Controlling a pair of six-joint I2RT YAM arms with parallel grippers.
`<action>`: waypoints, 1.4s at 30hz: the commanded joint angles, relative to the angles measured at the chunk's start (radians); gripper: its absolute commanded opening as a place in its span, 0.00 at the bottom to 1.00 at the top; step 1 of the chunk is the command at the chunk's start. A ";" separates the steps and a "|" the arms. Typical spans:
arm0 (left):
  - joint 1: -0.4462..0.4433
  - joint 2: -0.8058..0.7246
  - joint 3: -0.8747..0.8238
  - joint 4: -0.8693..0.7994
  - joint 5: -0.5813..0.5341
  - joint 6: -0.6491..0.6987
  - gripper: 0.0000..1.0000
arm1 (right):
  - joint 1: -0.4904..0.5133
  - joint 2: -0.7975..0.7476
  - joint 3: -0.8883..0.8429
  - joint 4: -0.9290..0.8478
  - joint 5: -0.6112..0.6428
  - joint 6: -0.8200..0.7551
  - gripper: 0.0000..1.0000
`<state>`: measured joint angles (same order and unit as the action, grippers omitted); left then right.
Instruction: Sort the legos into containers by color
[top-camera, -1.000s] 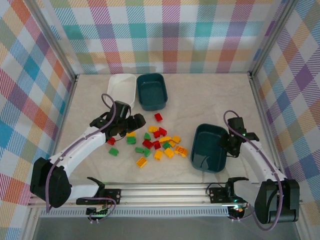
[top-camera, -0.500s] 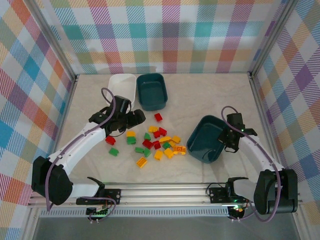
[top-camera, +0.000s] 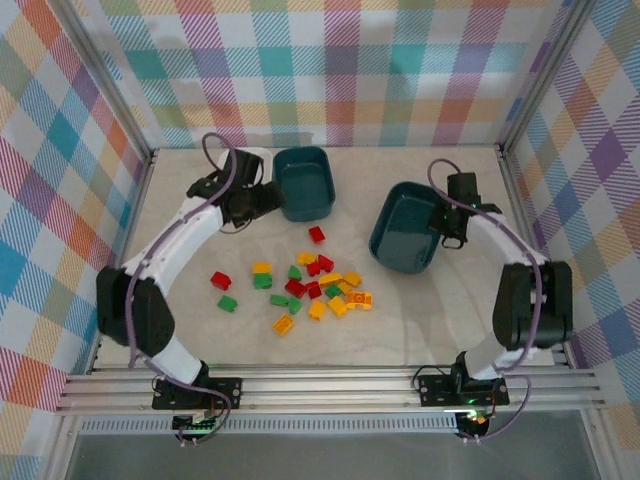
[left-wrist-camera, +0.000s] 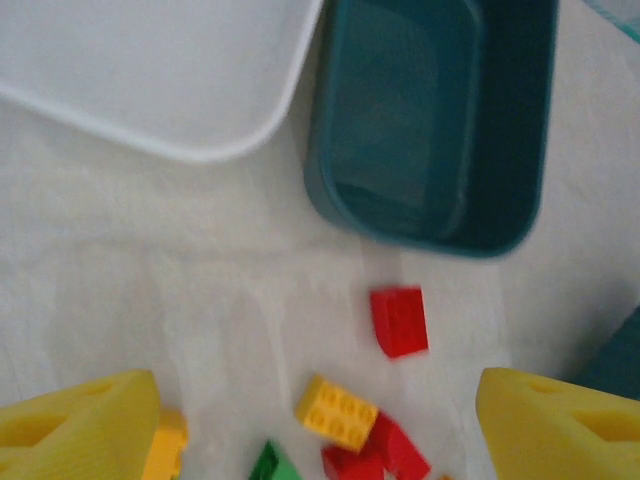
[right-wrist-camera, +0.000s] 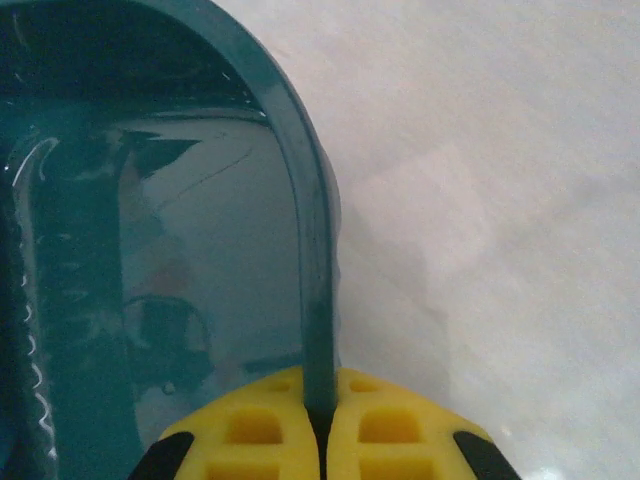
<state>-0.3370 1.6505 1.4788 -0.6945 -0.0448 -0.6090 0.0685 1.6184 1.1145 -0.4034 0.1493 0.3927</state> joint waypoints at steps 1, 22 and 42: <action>0.054 0.148 0.147 -0.066 0.009 0.052 0.82 | -0.001 0.116 0.114 0.069 -0.111 -0.082 0.00; 0.119 0.880 0.977 -0.338 0.025 0.245 0.75 | 0.020 0.492 0.561 -0.067 -0.325 -0.159 0.00; 0.015 0.803 0.811 -0.284 0.082 0.337 0.35 | 0.031 0.502 0.639 -0.181 -0.322 -0.264 0.00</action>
<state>-0.3069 2.5195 2.3016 -0.9810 0.0181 -0.2955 0.0933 2.1181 1.6943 -0.5442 -0.1677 0.1844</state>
